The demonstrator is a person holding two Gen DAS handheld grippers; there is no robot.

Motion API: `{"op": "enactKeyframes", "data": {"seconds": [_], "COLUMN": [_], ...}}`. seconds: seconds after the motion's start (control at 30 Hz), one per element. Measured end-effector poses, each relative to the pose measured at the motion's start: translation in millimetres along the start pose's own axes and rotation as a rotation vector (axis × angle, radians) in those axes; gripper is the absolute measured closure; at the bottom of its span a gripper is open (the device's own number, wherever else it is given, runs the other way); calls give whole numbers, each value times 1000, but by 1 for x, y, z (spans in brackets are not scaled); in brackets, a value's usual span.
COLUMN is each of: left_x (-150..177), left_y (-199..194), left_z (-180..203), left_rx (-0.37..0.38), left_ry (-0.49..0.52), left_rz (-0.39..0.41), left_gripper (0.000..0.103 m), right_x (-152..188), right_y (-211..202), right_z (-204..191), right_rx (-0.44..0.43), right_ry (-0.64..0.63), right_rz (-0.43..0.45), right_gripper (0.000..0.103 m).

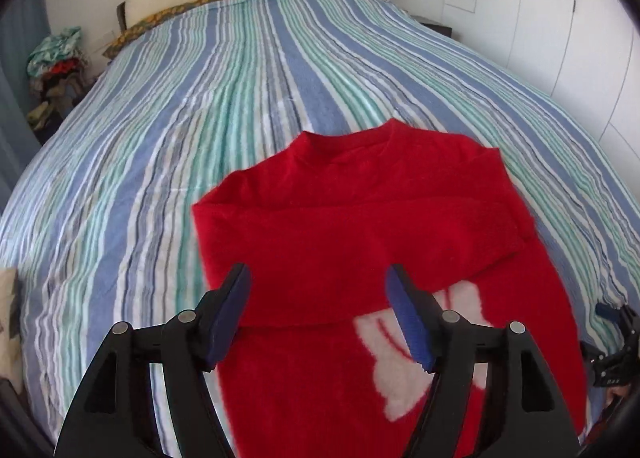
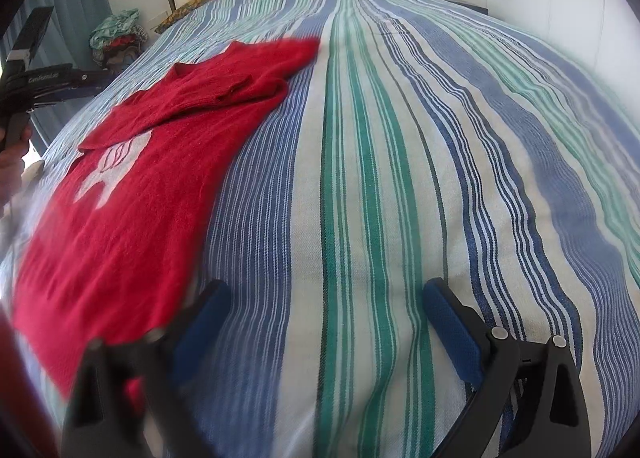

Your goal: Fold small clothes

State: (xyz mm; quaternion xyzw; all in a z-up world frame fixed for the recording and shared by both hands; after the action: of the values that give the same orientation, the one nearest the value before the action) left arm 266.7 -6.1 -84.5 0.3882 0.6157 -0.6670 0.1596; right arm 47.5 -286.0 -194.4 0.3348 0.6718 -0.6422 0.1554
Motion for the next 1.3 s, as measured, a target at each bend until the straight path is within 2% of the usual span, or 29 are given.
{"op": "enactKeyframes", "data": {"seconds": [0.07,0.13,0.23,0.33,0.37,0.43,0.47,0.53,0.57,0.6,0.67,0.8,0.83,0.9,0.93,0.97,1.03,1.07,1.17,1.3], "left_x": [18,37,56,59,57,55,59,72,79,88,96,91,90,84,82,78,71,69,77,88], "left_y": [-6,-5,9,38,50,71,78,77,75,74,72,61,56,45,40,38,42,47,68,73], "left_z": [-35,-52,-49,-38,-40,-48,-60,-79,-84,-89,-95,-91,-91,-91,-89,-86,-79,-76,-74,-81], "left_rx": [-34,-35,-50,-129,-154,-211,-194,-198,-253,-256,-234,-223,-206,-172,-170,-160,-131,-127,-153,-141], "left_ry": [-3,7,54,54,32,-34,-122,-284,-298,-321,-342,-311,-316,-314,-301,-286,-257,-244,-240,-287], "left_rz": [-24,-60,-93,-77,-73,-77,-93,-73,-72,-66,-56,-58,-56,-24,-1,16,21,16,-28,3], "left_gripper": [31,31,31,31,37,77,98,103,103,103,103,101,97,67,60,52,50,50,50,50], "right_x": [0,1,3,3,3,4,4,4,4,4,4,3,1,-11,-22,-35,-70,-89,-146,-186], "right_y": [0,0,0,1,1,1,1,1,1,1,1,2,1,-8,-15,-22,-26,-20,20,88], "right_z": [0,-1,-3,-4,-5,-6,-6,-6,-6,-5,-5,-5,-4,-1,2,3,2,0,-8,-17], "right_rx": [-4,-3,1,11,16,23,25,27,27,28,27,21,15,-5,-28,-58,-141,-206,-372,-420], "right_ry": [-3,-9,-13,-19,-22,-27,-27,-27,-28,-29,-31,-35,-34,-13,8,31,93,133,269,404], "right_rz": [1,3,7,10,11,13,14,16,16,15,15,7,-3,-19,-3,21,48,40,-15,-127], "right_gripper": [4,4,4,3,3,3,3,3,3,3,3,2,2,9,14,15,17,22,31,44]}}
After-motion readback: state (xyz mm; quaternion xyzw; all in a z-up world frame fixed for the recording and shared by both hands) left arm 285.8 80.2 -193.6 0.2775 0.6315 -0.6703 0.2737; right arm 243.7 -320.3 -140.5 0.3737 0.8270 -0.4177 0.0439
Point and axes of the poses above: each gripper's, at about its wrist camera, not at the fingertips, and y roughly the way its jaws point, z to its right, x to its underside, the point moved 1 cm from there along y, roughly the way its jaws point, and after that the axes turned 6 degrees about z, right-handed, at the moved point
